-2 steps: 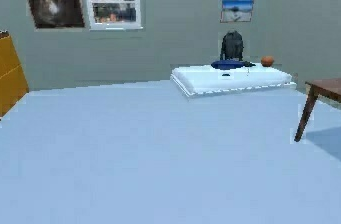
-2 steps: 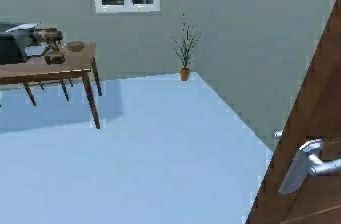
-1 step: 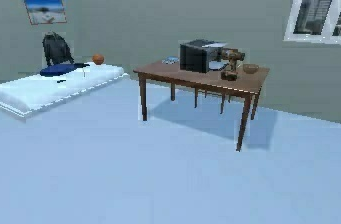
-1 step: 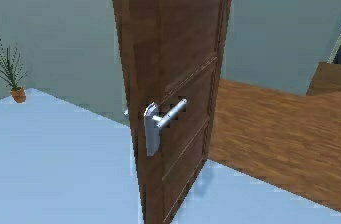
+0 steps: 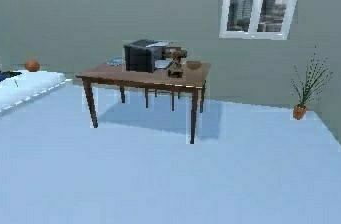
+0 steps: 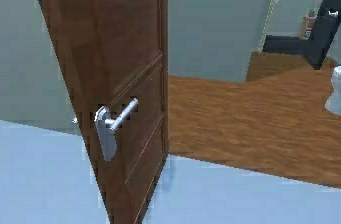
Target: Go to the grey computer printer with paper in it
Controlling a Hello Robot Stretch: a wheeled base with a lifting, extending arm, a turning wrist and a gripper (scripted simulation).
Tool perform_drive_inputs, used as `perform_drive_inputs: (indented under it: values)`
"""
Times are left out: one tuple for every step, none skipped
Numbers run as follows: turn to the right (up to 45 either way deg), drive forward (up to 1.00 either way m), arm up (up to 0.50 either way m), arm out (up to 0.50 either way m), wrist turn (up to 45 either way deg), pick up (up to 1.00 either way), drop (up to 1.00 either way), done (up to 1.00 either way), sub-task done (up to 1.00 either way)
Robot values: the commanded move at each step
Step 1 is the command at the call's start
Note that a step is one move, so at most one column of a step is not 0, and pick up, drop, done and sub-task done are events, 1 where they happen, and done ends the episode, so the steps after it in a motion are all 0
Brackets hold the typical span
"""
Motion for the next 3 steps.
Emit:
perform_drive_inputs:
  values:
    - [0.0, 1.0, 0.0, 0.0, 0.0, 0.0, 0.0, 0.0, 0.0]
    - [0.0, 0.35, 0.0, 0.0, 0.0, 0.0, 0.0, 0.0, 0.0]
    - [0.0, 0.0, 0.0, 0.0, 0.0, 0.0, 0.0, 1.0, 0.0]
